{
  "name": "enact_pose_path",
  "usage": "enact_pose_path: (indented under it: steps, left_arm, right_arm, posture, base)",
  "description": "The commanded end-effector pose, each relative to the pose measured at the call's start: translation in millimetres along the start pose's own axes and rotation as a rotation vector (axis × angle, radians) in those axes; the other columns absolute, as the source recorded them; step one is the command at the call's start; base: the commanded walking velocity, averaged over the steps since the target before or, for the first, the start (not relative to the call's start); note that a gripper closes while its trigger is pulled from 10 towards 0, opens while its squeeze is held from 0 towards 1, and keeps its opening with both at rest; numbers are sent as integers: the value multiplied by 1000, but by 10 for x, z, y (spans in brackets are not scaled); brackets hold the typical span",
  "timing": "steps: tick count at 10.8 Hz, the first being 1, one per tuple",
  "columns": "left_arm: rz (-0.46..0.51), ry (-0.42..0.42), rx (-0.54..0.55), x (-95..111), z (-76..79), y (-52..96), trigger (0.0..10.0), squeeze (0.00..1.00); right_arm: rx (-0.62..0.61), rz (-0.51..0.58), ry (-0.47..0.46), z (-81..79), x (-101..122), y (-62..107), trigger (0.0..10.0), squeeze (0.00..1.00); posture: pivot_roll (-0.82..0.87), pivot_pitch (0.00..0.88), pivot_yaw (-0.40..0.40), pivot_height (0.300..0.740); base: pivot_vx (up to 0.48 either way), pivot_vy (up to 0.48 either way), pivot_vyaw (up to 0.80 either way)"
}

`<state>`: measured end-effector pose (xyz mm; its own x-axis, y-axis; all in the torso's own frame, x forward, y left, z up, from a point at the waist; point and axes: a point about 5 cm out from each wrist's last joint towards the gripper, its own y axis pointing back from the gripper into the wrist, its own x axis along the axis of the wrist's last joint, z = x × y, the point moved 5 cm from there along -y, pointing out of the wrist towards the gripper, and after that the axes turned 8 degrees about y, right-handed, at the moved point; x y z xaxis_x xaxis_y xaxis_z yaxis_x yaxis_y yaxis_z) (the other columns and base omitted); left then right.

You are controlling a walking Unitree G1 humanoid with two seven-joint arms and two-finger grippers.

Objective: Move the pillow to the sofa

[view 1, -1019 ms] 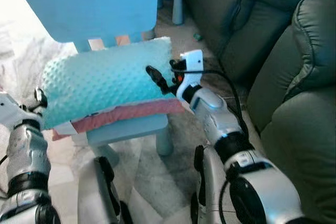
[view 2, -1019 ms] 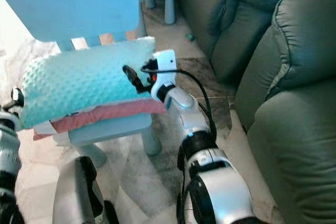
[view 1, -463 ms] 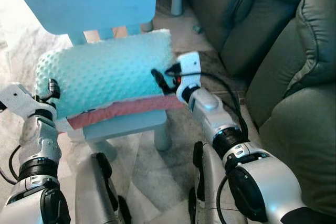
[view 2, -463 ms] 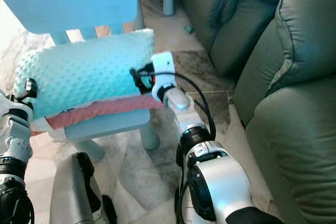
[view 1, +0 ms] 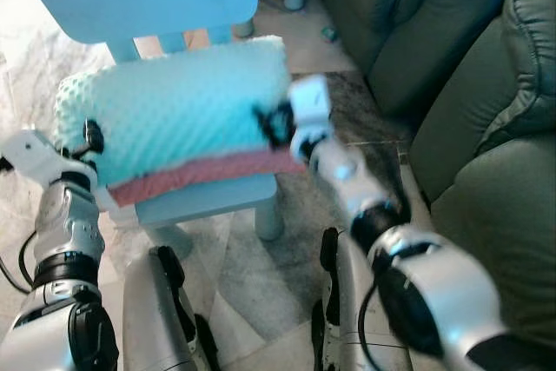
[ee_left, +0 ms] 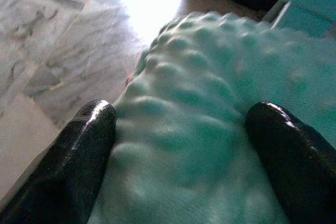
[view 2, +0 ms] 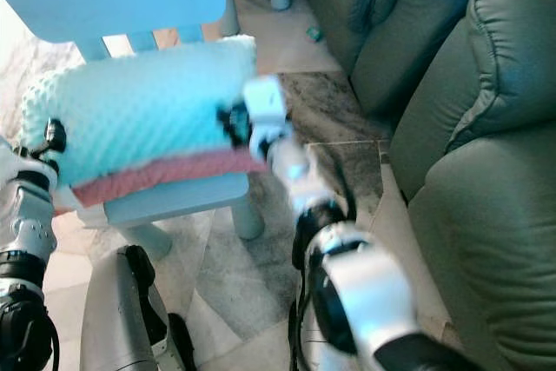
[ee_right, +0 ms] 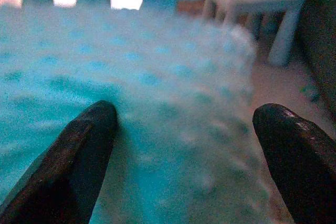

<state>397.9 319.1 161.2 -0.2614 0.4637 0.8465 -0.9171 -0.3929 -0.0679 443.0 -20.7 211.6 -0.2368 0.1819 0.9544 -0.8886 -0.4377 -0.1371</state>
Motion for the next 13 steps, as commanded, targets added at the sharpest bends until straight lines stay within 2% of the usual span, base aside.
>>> enact_pose_path:
  steps: [1, 2, 3, 6, 7, 9, 11, 13]
  left_arm:
    - [46, -32, -23, 148, 44, -24, 10000, 0]
    - [58, -40, -22, 173, 46, -22, 10000, 0]
    - [61, -69, -2, 181, -28, -8, 10000, 0]
    - [61, -84, 52, 234, -189, -8, 10000, 0]
    - [46, -83, 63, 212, -231, -9, 10000, 0]
    - [-29, -36, 73, 74, -276, -32, 10000, 0]
    - [-75, -18, 40, -18, -188, -53, 10000, 0]
    - [-147, -13, -33, -249, 61, -52, 10000, 0]
  right_arm:
    - [-36, 41, -9, 91, 104, -17, 10000, 0]
    - [-53, 64, -9, 157, 162, -19, 10000, 0]
    - [-79, 97, -10, 299, 242, -10, 10000, 0]
    - [-88, 51, -75, 444, 138, 23, 10000, 0]
    - [-59, 25, -85, 389, 74, 26, 10000, 0]
    - [25, -23, -89, 161, 5, -7, 10000, 0]
    - [61, -50, -111, 11, -44, -17, 10000, 0]
    - [122, -82, -184, -261, -141, -2, 10000, 0]
  posture:
    - [-74, 336, -26, 465]
    - [-77, 335, -27, 465]
    - [-77, 331, -25, 465]
    - [-72, 333, -24, 465]
    - [-70, 334, -25, 465]
    - [-44, 350, -40, 465]
    - [-42, 359, -43, 465]
    - [-39, 364, -30, 465]
  base:
    - [0, 0, 0]
    - [0, 0, 0]
    - [0, 0, 0]
    - [0, 0, 0]
    - [0, 0, 0]
    - [0, 0, 0]
    - [0, 0, 0]
    - [0, 0, 0]
